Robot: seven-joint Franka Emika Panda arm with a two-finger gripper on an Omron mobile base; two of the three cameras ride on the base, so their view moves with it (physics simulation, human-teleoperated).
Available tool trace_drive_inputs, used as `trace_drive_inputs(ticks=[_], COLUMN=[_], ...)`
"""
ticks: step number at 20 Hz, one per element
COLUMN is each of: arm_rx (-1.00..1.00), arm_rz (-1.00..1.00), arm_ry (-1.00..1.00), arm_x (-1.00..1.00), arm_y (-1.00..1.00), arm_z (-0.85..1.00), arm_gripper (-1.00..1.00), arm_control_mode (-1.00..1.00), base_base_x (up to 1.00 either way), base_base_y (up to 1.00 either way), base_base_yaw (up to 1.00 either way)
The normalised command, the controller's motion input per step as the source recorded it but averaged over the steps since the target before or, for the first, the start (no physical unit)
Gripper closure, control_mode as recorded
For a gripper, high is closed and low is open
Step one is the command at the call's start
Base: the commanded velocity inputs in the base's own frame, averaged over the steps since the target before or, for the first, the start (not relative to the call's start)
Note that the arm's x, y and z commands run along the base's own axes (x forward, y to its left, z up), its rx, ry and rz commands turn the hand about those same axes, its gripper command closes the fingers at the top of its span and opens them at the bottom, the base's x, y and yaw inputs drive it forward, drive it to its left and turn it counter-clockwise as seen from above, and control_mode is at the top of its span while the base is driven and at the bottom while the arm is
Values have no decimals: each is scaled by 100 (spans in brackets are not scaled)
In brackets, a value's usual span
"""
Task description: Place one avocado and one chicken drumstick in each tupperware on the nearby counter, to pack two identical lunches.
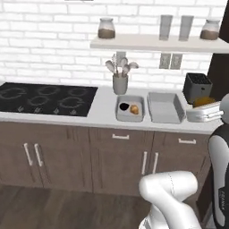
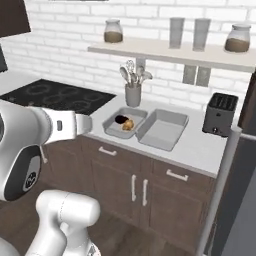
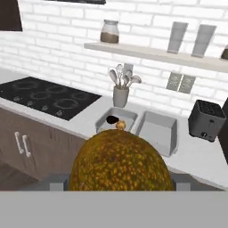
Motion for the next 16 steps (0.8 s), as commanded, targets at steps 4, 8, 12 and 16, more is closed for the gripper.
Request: trace_drive_inputs(ticks=[4,8,12,16], arm_rx=[0,0,0,0], arm_rz=[0,0,0,0], arm_ry=[0,0,0,0], arm_x=[0,0,0,0], arm_y=[0,0,0,0], arm_z=[0,0,0,0], arm_gripper=[100,100,100,100], arm_control_mode=[100,100,100,100], base_base_x=[90,86,77,74], base_base_y=[0,8,49,51], base_base_yaw=[-59,-51,-24,-8])
